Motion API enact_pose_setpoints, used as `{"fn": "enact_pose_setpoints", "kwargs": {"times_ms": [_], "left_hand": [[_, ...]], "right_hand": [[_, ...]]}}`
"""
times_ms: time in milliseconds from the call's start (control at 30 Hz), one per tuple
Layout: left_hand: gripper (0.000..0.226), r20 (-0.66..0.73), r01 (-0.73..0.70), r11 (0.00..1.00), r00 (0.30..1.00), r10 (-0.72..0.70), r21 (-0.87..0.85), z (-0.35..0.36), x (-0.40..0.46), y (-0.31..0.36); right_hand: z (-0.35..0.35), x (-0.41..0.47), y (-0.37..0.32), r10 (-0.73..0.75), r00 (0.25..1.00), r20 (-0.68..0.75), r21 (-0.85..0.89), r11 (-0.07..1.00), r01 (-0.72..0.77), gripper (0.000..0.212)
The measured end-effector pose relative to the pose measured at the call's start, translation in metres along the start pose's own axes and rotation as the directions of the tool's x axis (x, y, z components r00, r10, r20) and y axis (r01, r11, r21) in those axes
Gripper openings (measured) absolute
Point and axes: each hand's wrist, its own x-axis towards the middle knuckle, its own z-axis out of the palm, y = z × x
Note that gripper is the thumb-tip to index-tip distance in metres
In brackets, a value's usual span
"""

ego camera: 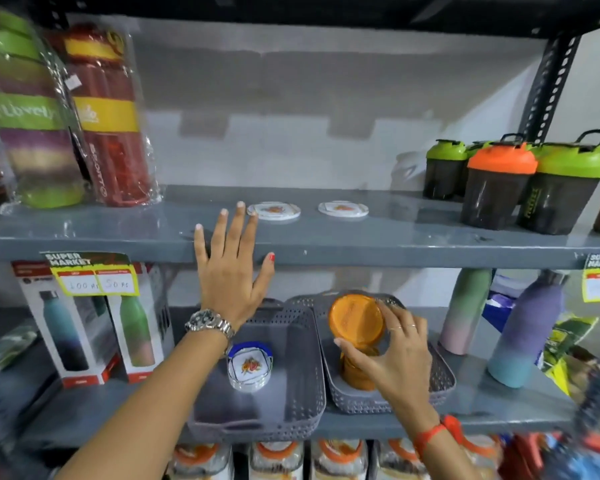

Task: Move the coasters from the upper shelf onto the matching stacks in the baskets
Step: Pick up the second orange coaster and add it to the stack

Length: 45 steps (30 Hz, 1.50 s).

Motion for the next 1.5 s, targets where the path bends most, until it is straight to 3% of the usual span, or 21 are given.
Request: {"fn": "enact_pose_setpoints", "kwargs": {"times_ms": [133, 233, 500, 633, 800, 867, 967, 1033, 1100, 1133, 1200, 1300, 1400, 1500], "left_hand": [[0.060, -0.028, -0.018, 1.000, 0.999, 0.019, 0.026, 0.005, -0.002, -0.002], [0.061, -0.052, -0.019, 0.999, 0.998, 0.021, 0.046, 0.009, -0.003, -0.003], [0.062, -0.101, -0.014, 0.998, 0.995, 0.020, 0.060, 0.013, -0.002, -0.003], [0.061, -0.135, -0.015, 0.998, 0.991, 0.023, 0.061, 0.016, -0.002, -0.003], [0.061, -0.144, -0.010, 0.997, 0.989, 0.020, 0.071, 0.017, -0.002, -0.003], [0.061, -0.143, -0.007, 0.998, 0.990, 0.016, 0.068, 0.017, -0.001, -0.003], [0.062, -0.138, -0.002, 0.998, 0.990, 0.011, 0.065, 0.015, -0.001, -0.002], [0.062, -0.133, 0.006, 0.998, 0.991, 0.002, 0.064, 0.015, -0.001, -0.001], [0.062, -0.130, 0.016, 0.998, 0.992, -0.009, 0.058, 0.014, -0.001, 0.000], [0.062, -0.124, 0.020, 0.998, 0.992, -0.014, 0.052, 0.013, -0.001, 0.000], [0.062, -0.116, 0.020, 0.999, 0.993, -0.016, 0.040, 0.012, -0.001, 0.000], [0.062, -0.108, 0.032, 0.999, 0.994, -0.029, 0.019, 0.011, -0.001, 0.001], [0.062, -0.109, 0.045, 0.999, 0.993, -0.043, 0.013, 0.012, -0.001, 0.003], [0.061, -0.111, 0.050, 0.999, 0.993, -0.049, 0.008, 0.010, -0.001, 0.003]], "right_hand": [[0.037, 0.000, 0.047, 0.238, 0.952, 0.192, -0.262, 0.947, -0.184, 0.086], [0.059, 0.005, 0.074, 0.355, 0.888, 0.292, -0.427, 0.879, -0.211, 0.083], [0.103, 0.014, 0.091, 0.467, 0.787, 0.404, -0.526, 0.822, -0.218, 0.064], [0.111, 0.013, 0.091, 0.525, 0.700, 0.484, -0.580, 0.792, -0.193, 0.050], [0.112, 0.010, 0.090, 0.571, 0.585, 0.576, -0.651, 0.753, -0.094, 0.059], [0.111, 0.011, 0.086, 0.547, 0.623, 0.560, -0.623, 0.773, -0.118, 0.064], [0.097, 0.010, 0.069, 0.404, 0.809, 0.426, -0.487, 0.857, -0.171, 0.055], [0.085, 0.011, 0.052, 0.263, 0.924, 0.276, -0.364, 0.919, -0.153, 0.048], [0.073, 0.015, 0.031, 0.115, 0.992, 0.056, -0.249, 0.964, -0.098, 0.045], [0.066, 0.019, 0.019, 0.046, 0.995, -0.087, -0.181, 0.982, -0.061, 0.042], [0.048, 0.034, -0.006, -0.051, 0.925, -0.377, -0.034, 0.999, 0.041, 0.025], [0.015, 0.063, -0.044, -0.107, 0.811, -0.576, 0.073, 0.981, 0.181, 0.013], [-0.006, 0.096, -0.079, -0.191, 0.853, -0.485, -0.025, 0.978, 0.205, 0.023], [-0.009, 0.134, -0.109, -0.198, 0.974, -0.113, -0.146, 0.973, 0.181, 0.048]]}}
